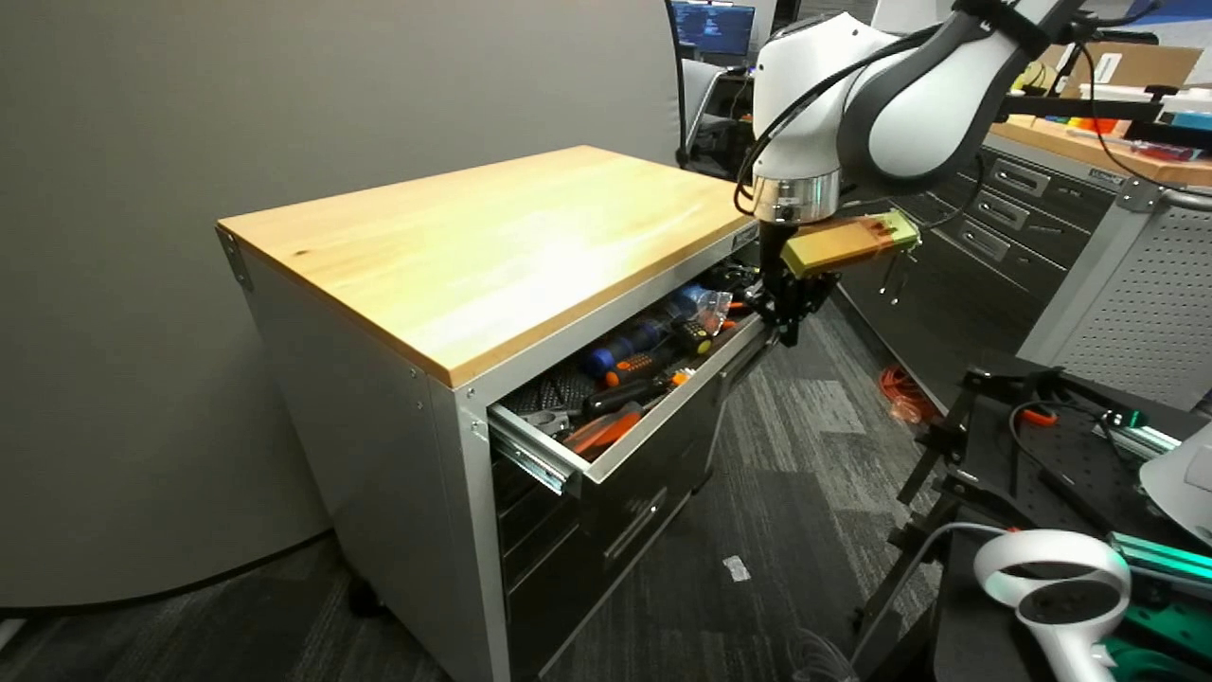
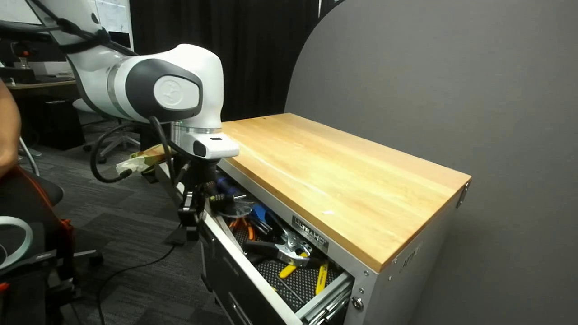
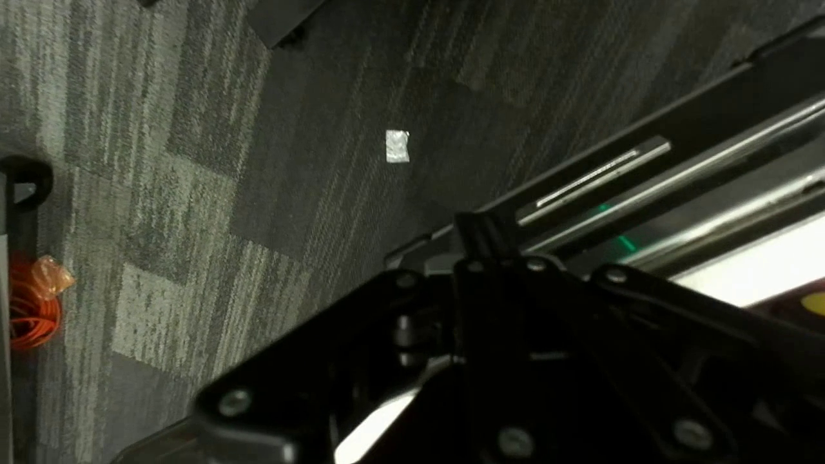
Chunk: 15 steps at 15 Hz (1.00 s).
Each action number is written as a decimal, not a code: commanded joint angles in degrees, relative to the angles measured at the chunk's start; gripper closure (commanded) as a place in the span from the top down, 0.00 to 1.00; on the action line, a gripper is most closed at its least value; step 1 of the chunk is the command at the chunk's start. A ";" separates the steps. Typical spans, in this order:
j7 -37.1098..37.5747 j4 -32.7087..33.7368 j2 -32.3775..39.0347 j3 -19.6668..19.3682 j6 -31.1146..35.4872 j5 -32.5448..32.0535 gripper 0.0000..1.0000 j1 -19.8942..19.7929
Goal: Put the screwdriver in the open the drawer then close the drawer
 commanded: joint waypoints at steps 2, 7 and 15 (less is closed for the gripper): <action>9.79 2.12 3.49 -4.71 10.02 -7.57 0.06 3.40; 18.05 4.16 5.80 -9.50 16.54 -14.66 0.05 7.34; 25.54 5.89 8.18 -13.29 23.83 -19.24 0.05 11.16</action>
